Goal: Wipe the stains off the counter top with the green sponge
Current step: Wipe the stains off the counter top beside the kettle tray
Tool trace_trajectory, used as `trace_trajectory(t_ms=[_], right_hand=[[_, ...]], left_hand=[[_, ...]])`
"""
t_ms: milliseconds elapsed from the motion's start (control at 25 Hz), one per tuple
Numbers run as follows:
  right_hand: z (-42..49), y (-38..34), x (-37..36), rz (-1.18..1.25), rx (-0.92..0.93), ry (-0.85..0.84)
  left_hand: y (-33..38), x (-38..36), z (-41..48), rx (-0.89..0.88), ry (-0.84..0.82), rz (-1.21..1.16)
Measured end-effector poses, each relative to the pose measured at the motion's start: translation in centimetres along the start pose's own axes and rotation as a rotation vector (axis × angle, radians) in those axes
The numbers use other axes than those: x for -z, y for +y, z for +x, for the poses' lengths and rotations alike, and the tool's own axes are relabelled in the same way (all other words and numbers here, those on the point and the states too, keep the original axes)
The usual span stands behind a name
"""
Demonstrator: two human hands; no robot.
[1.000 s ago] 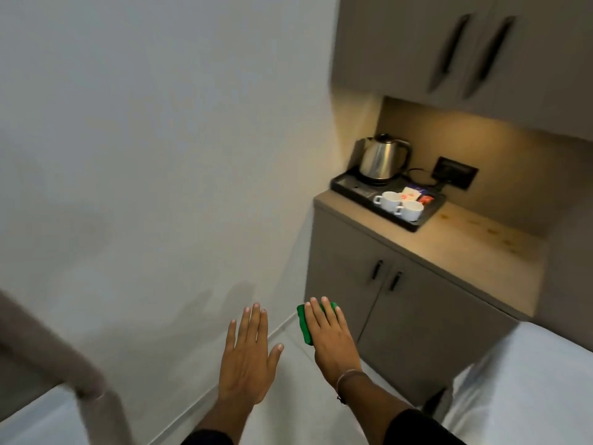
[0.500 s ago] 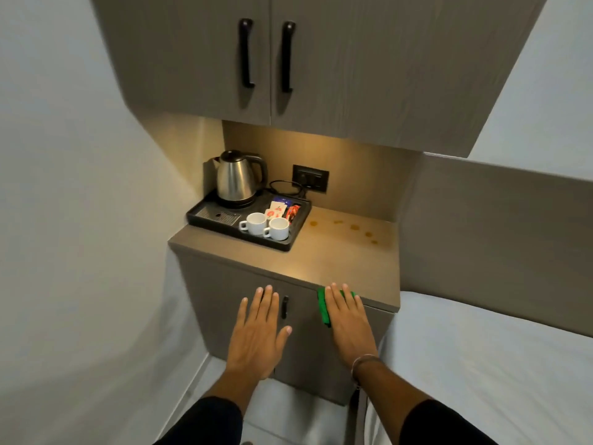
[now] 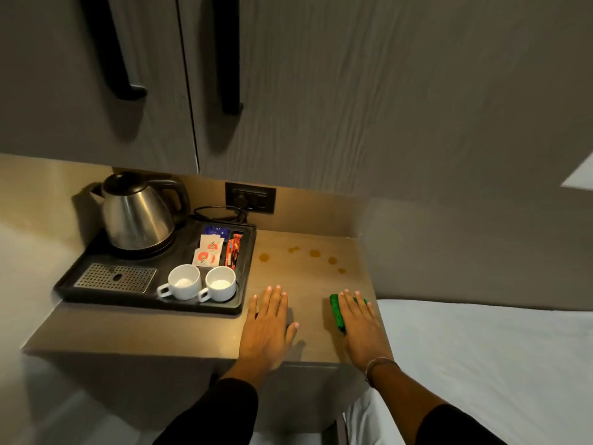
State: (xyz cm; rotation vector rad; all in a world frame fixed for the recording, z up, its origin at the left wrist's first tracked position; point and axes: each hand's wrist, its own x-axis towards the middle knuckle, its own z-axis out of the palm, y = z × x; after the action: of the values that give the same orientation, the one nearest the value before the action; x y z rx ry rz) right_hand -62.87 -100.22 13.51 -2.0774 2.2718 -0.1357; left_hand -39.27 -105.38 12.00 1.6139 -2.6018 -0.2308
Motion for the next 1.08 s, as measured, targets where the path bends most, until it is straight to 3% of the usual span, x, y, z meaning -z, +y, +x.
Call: trace_trajectory(t_ms=[200, 560, 920, 1080], right_hand=[[2.9, 0.7, -1.7, 0.037, -0.070, -0.094], [3.0, 1.6, -3.2, 0.276, -0.016, -0.181], [3.1, 3.5, -5.5, 0.145, 0.077, -0.029], [9.6, 6.5, -4.3, 0.220, 0.129, 0.002]], left_hand=[[-0.9, -3.1, 3.3, 0.008, -0.083, -0.042], [-0.9, -4.1, 2.5, 0.040, -0.014, -0.116], [-1.2, -5.7, 2.6, 0.047, 0.066, -0.161], [-1.3, -6.1, 2.6, 0.055, 0.100, -0.188]])
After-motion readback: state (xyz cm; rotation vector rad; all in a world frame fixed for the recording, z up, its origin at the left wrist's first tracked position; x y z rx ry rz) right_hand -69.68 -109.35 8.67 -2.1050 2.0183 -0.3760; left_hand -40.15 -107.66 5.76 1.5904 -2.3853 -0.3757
